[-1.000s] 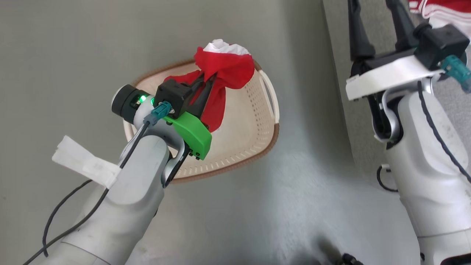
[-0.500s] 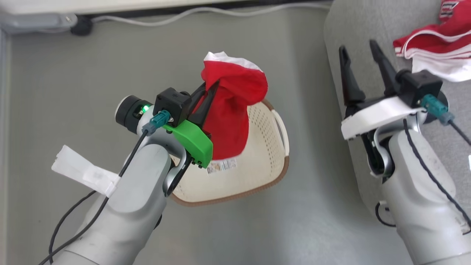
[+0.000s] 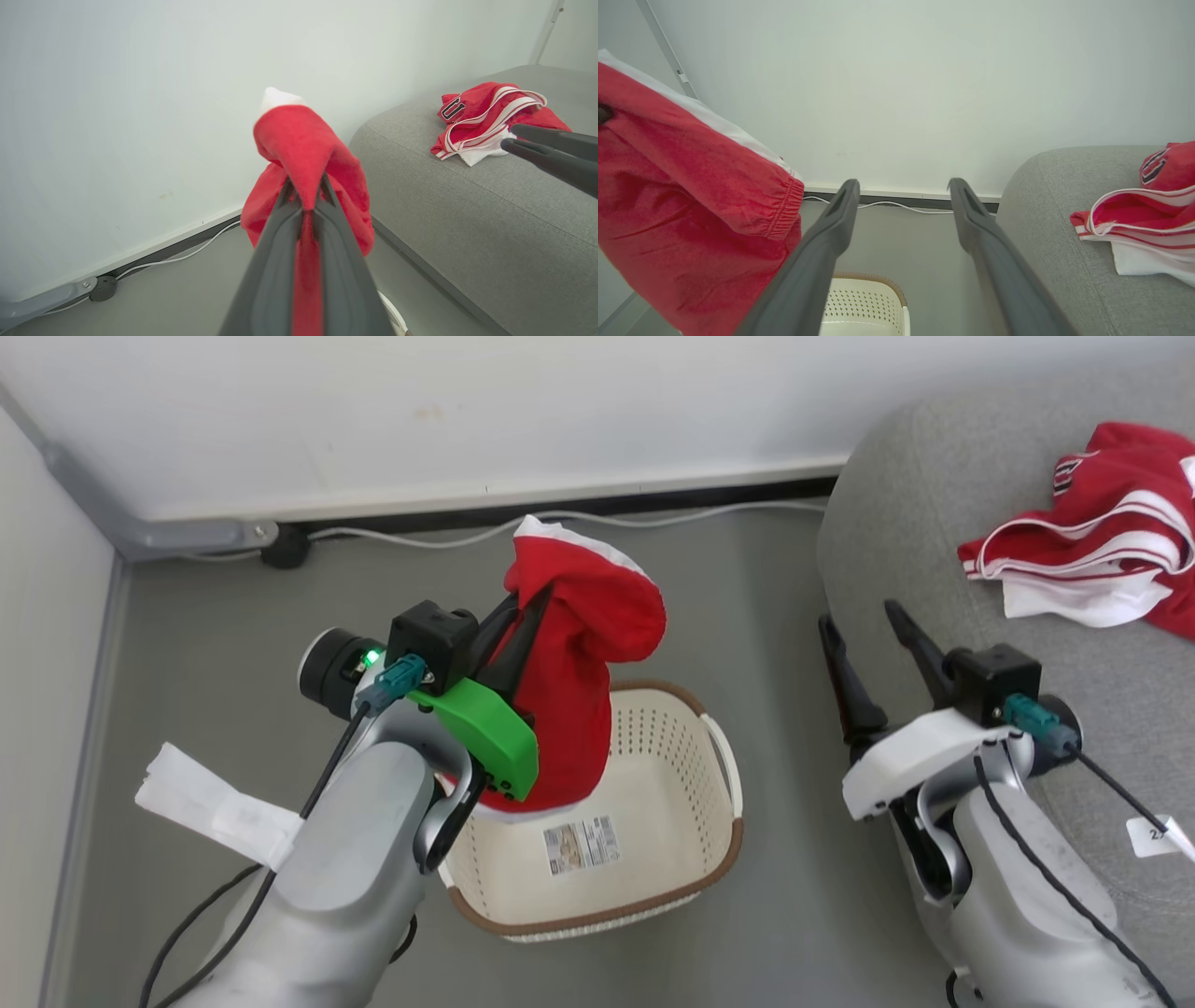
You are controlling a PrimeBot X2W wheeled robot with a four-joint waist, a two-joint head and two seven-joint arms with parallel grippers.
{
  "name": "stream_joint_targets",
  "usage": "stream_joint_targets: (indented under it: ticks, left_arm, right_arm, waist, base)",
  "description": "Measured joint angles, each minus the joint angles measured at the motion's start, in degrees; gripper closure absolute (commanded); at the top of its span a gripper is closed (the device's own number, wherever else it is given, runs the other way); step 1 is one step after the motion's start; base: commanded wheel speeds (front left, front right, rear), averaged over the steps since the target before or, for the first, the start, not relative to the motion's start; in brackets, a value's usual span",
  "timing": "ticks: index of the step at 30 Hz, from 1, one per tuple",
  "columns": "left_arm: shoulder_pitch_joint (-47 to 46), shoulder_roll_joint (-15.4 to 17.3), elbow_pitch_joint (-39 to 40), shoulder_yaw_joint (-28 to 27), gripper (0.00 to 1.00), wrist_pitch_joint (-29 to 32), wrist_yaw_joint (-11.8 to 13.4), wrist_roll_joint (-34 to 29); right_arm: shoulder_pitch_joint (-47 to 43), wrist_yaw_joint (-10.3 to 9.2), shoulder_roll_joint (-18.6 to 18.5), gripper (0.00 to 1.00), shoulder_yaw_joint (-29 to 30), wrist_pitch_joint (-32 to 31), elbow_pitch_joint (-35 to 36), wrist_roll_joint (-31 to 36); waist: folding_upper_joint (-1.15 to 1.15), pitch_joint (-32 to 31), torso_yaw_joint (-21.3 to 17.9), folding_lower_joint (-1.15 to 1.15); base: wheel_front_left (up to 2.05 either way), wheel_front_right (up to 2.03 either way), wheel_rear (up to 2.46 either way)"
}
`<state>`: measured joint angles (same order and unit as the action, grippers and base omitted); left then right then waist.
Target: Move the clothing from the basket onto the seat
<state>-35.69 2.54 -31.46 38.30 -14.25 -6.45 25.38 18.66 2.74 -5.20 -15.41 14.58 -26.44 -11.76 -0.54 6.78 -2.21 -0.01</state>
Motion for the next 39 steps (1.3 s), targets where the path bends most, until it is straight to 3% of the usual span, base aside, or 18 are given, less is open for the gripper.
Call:
stream_joint_targets:
  ticks: [14,39]
  left_arm:
    - [1.2,-0.1,4.1,0.3,1.00,2.2,0.9,1.8]
    - [1.9,-0.1,13.0,4.4,1.00,7.2,1.3,2.1]
  right_arm:
    - [-2.2,2.25,0.3,0.00,-4.3,-0.4,-2.0,-0.6]
    - [4.9,4.33,1.0,0.00,-13.6,-4.1,-11.8,-1.0]
  waist:
    - [0.00,-7.4,0.7,0.00]
    - [0.00,-5.5,5.2,0.00]
  base:
    - [0.00,0.00,0.00]
    - [0.00,0.00,0.00]
